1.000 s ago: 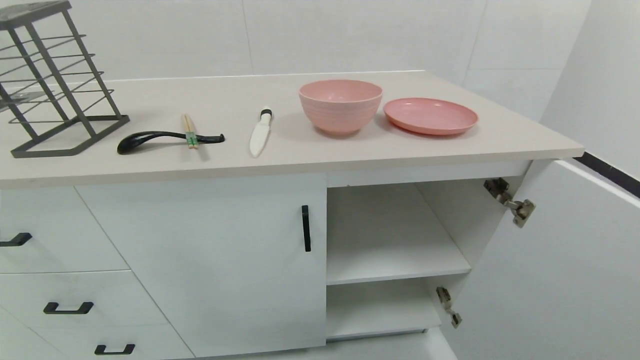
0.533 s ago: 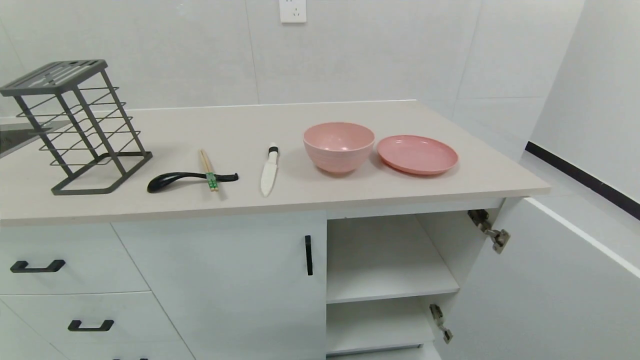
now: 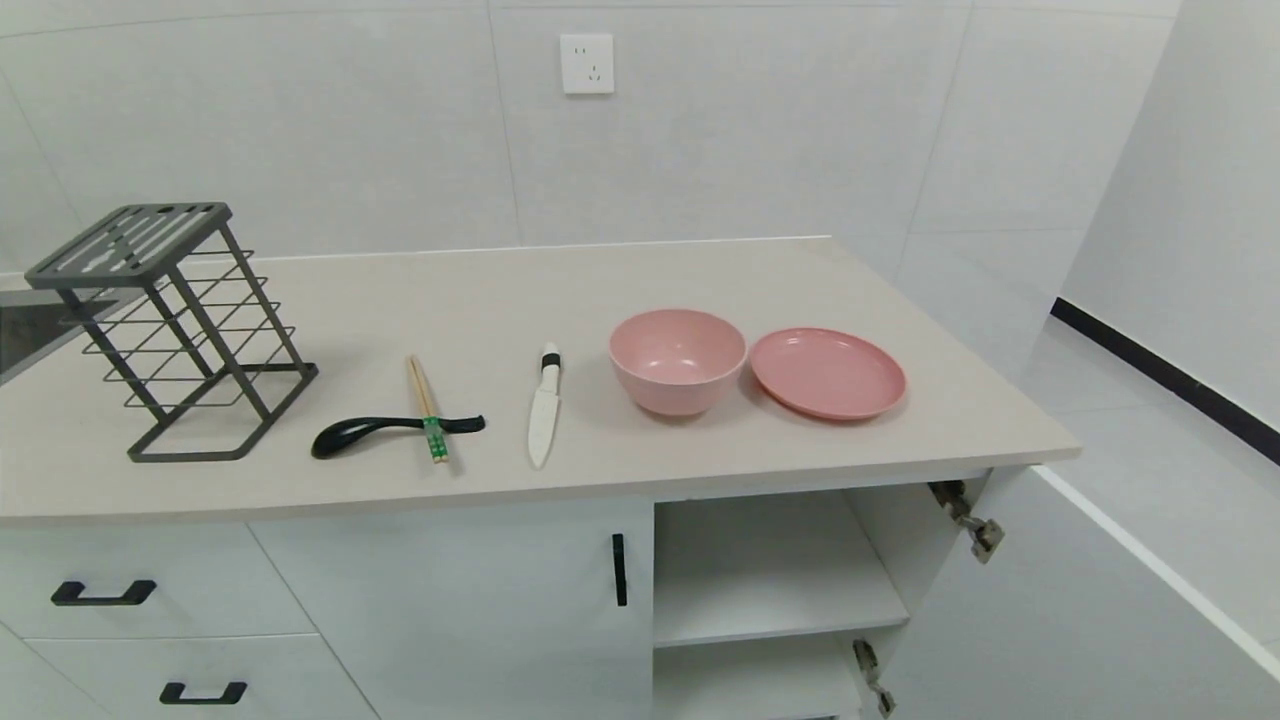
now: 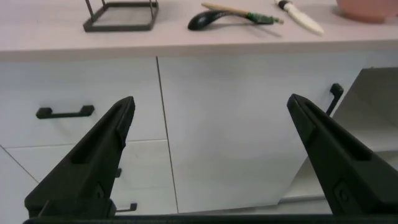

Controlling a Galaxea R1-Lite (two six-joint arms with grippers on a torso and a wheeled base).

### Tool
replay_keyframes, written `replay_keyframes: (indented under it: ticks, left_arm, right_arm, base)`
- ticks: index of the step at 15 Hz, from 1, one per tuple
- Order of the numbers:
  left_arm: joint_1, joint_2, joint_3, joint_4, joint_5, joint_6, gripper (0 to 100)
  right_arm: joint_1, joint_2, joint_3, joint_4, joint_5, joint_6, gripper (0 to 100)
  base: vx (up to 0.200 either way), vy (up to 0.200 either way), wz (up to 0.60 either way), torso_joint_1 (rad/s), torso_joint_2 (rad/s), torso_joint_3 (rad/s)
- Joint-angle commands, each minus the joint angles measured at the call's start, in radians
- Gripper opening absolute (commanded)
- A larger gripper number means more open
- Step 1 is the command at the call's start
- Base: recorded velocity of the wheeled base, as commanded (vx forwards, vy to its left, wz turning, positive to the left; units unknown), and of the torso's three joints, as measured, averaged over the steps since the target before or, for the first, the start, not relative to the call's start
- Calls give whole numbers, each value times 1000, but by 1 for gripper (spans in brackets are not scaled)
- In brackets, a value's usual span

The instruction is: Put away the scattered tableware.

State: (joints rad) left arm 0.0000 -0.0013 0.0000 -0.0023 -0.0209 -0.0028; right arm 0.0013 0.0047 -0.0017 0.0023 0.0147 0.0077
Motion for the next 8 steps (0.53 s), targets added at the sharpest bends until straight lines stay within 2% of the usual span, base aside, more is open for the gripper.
replay_keyframes:
  ticks: [1,2,3,6,7,8]
  left_arm:
    - [0,1,0,-1,-1,0,100]
    - [0,1,0,-1,1,-3,100]
    - [0,1,0,-2,2,-22,100]
    - [0,1,0,-2,12,-33,100]
    - [0,1,0,-2,12,-31,100]
    - [0,1,0,-2,13,-31,100]
  right_arm:
    - [0,1,0,-1,1,0,100]
    - [0,1,0,1,1,0,100]
    - [0,1,0,1,-1,0,100]
    - [0,1,0,-1,-1,0,100]
    - [0,1,0,-1,1,0,100]
    - [0,1,0,1,1,0,100]
  base:
    - [0,0,0,232,-525,-281]
    - [0,0,0,227,-525,-261]
    - [0,0,0,242,-510,-290]
    - [0,0,0,248,-531,-279]
    - [200,0,0,266,-544,-290]
    - [0,0,0,251,-554,-286]
